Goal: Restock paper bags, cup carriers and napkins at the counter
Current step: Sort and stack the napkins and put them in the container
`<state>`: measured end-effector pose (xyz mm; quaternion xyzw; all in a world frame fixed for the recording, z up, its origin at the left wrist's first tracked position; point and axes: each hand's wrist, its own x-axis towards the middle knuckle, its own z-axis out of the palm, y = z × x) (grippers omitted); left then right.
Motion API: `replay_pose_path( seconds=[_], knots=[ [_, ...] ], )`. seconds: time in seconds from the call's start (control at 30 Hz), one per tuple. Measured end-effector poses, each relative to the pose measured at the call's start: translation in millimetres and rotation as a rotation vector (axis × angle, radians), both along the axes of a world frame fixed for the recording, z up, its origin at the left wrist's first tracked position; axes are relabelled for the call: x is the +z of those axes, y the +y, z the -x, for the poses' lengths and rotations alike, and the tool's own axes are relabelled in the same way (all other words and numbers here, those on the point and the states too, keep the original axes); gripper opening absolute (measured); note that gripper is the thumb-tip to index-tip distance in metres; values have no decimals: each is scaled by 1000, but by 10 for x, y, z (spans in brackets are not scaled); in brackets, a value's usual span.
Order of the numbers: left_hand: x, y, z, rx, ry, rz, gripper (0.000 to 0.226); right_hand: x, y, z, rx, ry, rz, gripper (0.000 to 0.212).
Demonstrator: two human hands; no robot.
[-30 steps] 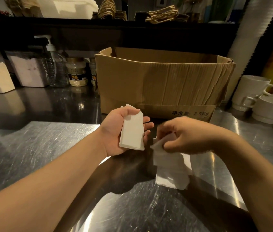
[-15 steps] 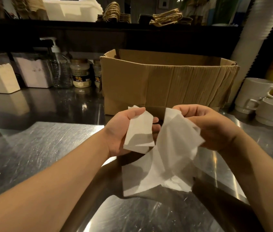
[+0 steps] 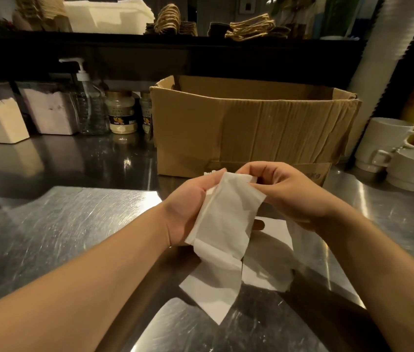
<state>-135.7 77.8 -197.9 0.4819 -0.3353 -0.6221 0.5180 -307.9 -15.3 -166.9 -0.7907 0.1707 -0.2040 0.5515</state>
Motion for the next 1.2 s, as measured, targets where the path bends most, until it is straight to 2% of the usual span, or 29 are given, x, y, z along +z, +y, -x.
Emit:
replay_pose_path(
  seconds=[0.2,0.33,0.47,0.57,0.63,0.7,0.8,0.87,0.9,1.03,1.1,1.2],
  knots=[
    [-20,3,26,-101,84,39,73,-58,63,-106,-234,39,-31,9],
    [0,22,36,-53,12,-1,60,-129,82,-155,-400,-27,41,14],
    [86,36,-112,128,207,23,56,-270,-6,-146,-485,-103,477,46],
    [110,41,-208,242,294,54,45,-312,-2,-121,-344,51,871,87],
    [113,50,-243,308,308,63,46,-333,43,-153,-268,90,1094,107],
    [129,63,-237,337,352,27,51,-360,103,-207,-240,38,1247,107],
    [136,60,-230,374,286,28,39,-379,177,-250,-180,-38,1370,88],
    [159,76,-194,352,255,32,36,-398,202,-236,-127,-76,1325,73],
    [174,81,-172,327,255,26,37,-405,214,-224,-104,-121,1215,64],
    [152,46,-140,228,195,-15,39,-360,196,-233,-166,-232,529,27],
    [101,47,-111,178,157,-3,39,-330,174,-270,-243,-185,312,22],
    [55,56,-44,112,162,14,39,-339,140,-310,-381,-99,176,17]
  ],
)
